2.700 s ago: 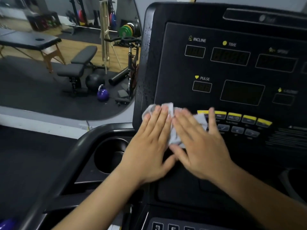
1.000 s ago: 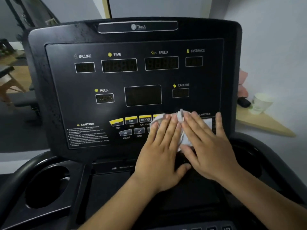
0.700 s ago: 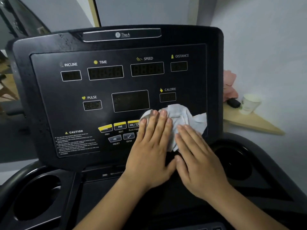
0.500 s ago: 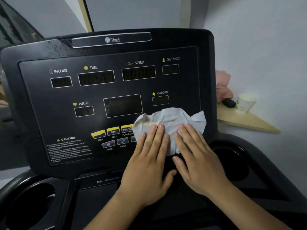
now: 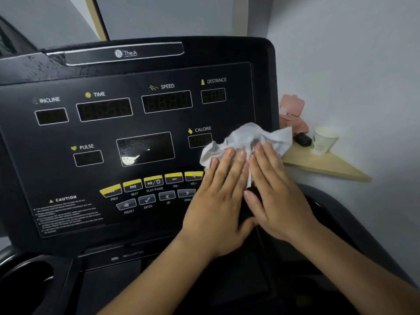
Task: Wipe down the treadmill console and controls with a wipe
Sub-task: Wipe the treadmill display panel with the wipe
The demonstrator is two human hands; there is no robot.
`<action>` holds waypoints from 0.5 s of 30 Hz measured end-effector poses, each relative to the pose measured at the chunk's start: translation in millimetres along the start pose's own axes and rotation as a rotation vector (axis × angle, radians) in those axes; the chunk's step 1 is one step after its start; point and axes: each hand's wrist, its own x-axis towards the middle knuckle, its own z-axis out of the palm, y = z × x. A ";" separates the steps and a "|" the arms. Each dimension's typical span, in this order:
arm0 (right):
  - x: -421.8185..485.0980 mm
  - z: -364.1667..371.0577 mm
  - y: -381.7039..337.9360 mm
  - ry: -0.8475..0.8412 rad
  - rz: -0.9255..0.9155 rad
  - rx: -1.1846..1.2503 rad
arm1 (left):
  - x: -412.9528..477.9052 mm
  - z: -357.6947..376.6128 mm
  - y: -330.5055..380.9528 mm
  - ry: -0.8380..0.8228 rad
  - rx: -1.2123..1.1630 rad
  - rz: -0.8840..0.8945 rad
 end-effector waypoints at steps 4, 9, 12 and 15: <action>-62.8 12.0 11.2 -0.107 -0.119 0.100 | -42.2 19.7 13.9 -0.062 -0.067 0.049; -41.1 6.6 24.5 -0.020 -0.137 0.099 | -28.2 15.2 8.3 -0.009 -0.063 0.039; -3.8 1.3 21.0 0.070 -0.077 0.090 | -3.4 2.5 2.0 0.020 -0.068 -0.027; -21.5 7.5 21.2 0.041 -0.099 0.081 | -13.8 7.3 5.3 0.045 -0.100 -0.033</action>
